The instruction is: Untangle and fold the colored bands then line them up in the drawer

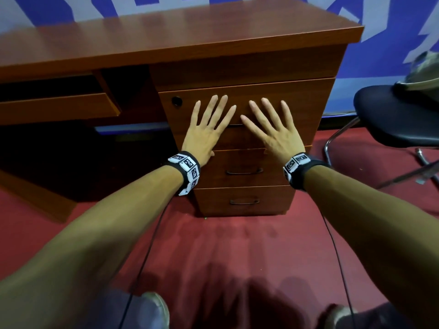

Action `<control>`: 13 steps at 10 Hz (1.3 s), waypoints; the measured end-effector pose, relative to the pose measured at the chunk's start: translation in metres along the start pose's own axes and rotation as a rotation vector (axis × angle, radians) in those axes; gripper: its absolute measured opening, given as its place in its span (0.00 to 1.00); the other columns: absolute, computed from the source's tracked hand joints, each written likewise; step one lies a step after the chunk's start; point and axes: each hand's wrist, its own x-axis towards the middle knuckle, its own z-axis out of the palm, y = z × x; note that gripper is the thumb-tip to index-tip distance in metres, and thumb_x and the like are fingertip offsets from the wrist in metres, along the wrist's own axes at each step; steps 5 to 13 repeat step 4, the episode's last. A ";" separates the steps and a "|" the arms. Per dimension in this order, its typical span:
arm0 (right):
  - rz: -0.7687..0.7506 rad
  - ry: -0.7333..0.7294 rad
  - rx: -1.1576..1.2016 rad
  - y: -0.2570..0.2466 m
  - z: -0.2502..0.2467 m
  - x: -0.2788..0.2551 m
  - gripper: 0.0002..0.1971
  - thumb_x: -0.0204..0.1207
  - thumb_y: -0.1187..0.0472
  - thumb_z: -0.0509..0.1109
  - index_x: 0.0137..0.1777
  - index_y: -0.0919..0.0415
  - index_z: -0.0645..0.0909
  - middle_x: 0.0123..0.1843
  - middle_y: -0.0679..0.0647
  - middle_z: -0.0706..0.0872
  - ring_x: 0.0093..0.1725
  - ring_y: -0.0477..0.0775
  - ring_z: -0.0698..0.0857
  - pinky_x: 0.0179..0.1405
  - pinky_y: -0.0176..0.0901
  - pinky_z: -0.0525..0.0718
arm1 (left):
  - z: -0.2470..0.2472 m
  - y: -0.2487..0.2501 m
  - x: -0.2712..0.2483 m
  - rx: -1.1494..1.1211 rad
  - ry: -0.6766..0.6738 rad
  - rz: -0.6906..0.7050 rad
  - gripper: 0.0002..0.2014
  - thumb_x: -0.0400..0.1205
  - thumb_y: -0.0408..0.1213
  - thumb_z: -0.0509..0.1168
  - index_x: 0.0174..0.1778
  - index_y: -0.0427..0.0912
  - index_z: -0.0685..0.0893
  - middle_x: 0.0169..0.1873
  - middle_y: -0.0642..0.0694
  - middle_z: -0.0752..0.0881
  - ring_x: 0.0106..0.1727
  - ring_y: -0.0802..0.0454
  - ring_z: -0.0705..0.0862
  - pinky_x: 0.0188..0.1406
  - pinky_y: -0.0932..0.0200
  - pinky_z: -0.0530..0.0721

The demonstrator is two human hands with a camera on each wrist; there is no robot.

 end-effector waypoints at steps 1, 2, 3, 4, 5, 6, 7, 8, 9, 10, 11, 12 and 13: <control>-0.002 0.048 -0.007 0.001 0.004 0.000 0.49 0.77 0.75 0.62 0.90 0.47 0.39 0.91 0.56 0.42 0.89 0.64 0.45 0.84 0.74 0.53 | 0.000 0.006 -0.001 0.005 -0.020 -0.029 0.78 0.58 0.56 0.87 0.89 0.44 0.33 0.89 0.36 0.35 0.90 0.35 0.38 0.87 0.31 0.50; 0.044 0.030 -0.042 -0.005 -0.004 -0.001 0.51 0.75 0.76 0.63 0.89 0.47 0.39 0.91 0.56 0.40 0.89 0.64 0.43 0.83 0.74 0.53 | -0.011 0.004 -0.003 0.005 -0.004 -0.037 0.77 0.60 0.53 0.87 0.90 0.44 0.34 0.89 0.36 0.35 0.90 0.35 0.38 0.87 0.32 0.52; 0.103 -0.092 0.037 -0.013 -0.028 -0.002 0.51 0.75 0.72 0.66 0.90 0.48 0.39 0.90 0.56 0.35 0.89 0.64 0.38 0.83 0.75 0.50 | -0.033 0.001 -0.014 -0.011 -0.071 -0.010 0.75 0.62 0.55 0.86 0.90 0.44 0.34 0.88 0.34 0.33 0.89 0.35 0.36 0.87 0.35 0.53; 0.103 -0.373 0.184 -0.009 -0.069 0.002 0.47 0.76 0.58 0.71 0.89 0.51 0.47 0.90 0.57 0.34 0.89 0.64 0.42 0.84 0.70 0.52 | -0.068 -0.014 -0.022 -0.052 -0.196 0.086 0.61 0.73 0.57 0.78 0.91 0.45 0.43 0.89 0.35 0.37 0.90 0.36 0.43 0.86 0.39 0.59; 0.103 -0.373 0.184 -0.009 -0.069 0.002 0.47 0.76 0.58 0.71 0.89 0.51 0.47 0.90 0.57 0.34 0.89 0.64 0.42 0.84 0.70 0.52 | -0.068 -0.014 -0.022 -0.052 -0.196 0.086 0.61 0.73 0.57 0.78 0.91 0.45 0.43 0.89 0.35 0.37 0.90 0.36 0.43 0.86 0.39 0.59; 0.103 -0.373 0.184 -0.009 -0.069 0.002 0.47 0.76 0.58 0.71 0.89 0.51 0.47 0.90 0.57 0.34 0.89 0.64 0.42 0.84 0.70 0.52 | -0.068 -0.014 -0.022 -0.052 -0.196 0.086 0.61 0.73 0.57 0.78 0.91 0.45 0.43 0.89 0.35 0.37 0.90 0.36 0.43 0.86 0.39 0.59; 0.103 -0.373 0.184 -0.009 -0.069 0.002 0.47 0.76 0.58 0.71 0.89 0.51 0.47 0.90 0.57 0.34 0.89 0.64 0.42 0.84 0.70 0.52 | -0.068 -0.014 -0.022 -0.052 -0.196 0.086 0.61 0.73 0.57 0.78 0.91 0.45 0.43 0.89 0.35 0.37 0.90 0.36 0.43 0.86 0.39 0.59; 0.103 -0.373 0.184 -0.009 -0.069 0.002 0.47 0.76 0.58 0.71 0.89 0.51 0.47 0.90 0.57 0.34 0.89 0.64 0.42 0.84 0.70 0.52 | -0.068 -0.014 -0.022 -0.052 -0.196 0.086 0.61 0.73 0.57 0.78 0.91 0.45 0.43 0.89 0.35 0.37 0.90 0.36 0.43 0.86 0.39 0.59; 0.103 -0.373 0.184 -0.009 -0.069 0.002 0.47 0.76 0.58 0.71 0.89 0.51 0.47 0.90 0.57 0.34 0.89 0.64 0.42 0.84 0.70 0.52 | -0.068 -0.014 -0.022 -0.052 -0.196 0.086 0.61 0.73 0.57 0.78 0.91 0.45 0.43 0.89 0.35 0.37 0.90 0.36 0.43 0.86 0.39 0.59; 0.103 -0.373 0.184 -0.009 -0.069 0.002 0.47 0.76 0.58 0.71 0.89 0.51 0.47 0.90 0.57 0.34 0.89 0.64 0.42 0.84 0.70 0.52 | -0.068 -0.014 -0.022 -0.052 -0.196 0.086 0.61 0.73 0.57 0.78 0.91 0.45 0.43 0.89 0.35 0.37 0.90 0.36 0.43 0.86 0.39 0.59; 0.103 -0.373 0.184 -0.009 -0.069 0.002 0.47 0.76 0.58 0.71 0.89 0.51 0.47 0.90 0.57 0.34 0.89 0.64 0.42 0.84 0.70 0.52 | -0.068 -0.014 -0.022 -0.052 -0.196 0.086 0.61 0.73 0.57 0.78 0.91 0.45 0.43 0.89 0.35 0.37 0.90 0.36 0.43 0.86 0.39 0.59; 0.103 -0.373 0.184 -0.009 -0.069 0.002 0.47 0.76 0.58 0.71 0.89 0.51 0.47 0.90 0.57 0.34 0.89 0.64 0.42 0.84 0.70 0.52 | -0.068 -0.014 -0.022 -0.052 -0.196 0.086 0.61 0.73 0.57 0.78 0.91 0.45 0.43 0.89 0.35 0.37 0.90 0.36 0.43 0.86 0.39 0.59; 0.103 -0.373 0.184 -0.009 -0.069 0.002 0.47 0.76 0.58 0.71 0.89 0.51 0.47 0.90 0.57 0.34 0.89 0.64 0.42 0.84 0.70 0.52 | -0.068 -0.014 -0.022 -0.052 -0.196 0.086 0.61 0.73 0.57 0.78 0.91 0.45 0.43 0.89 0.35 0.37 0.90 0.36 0.43 0.86 0.39 0.59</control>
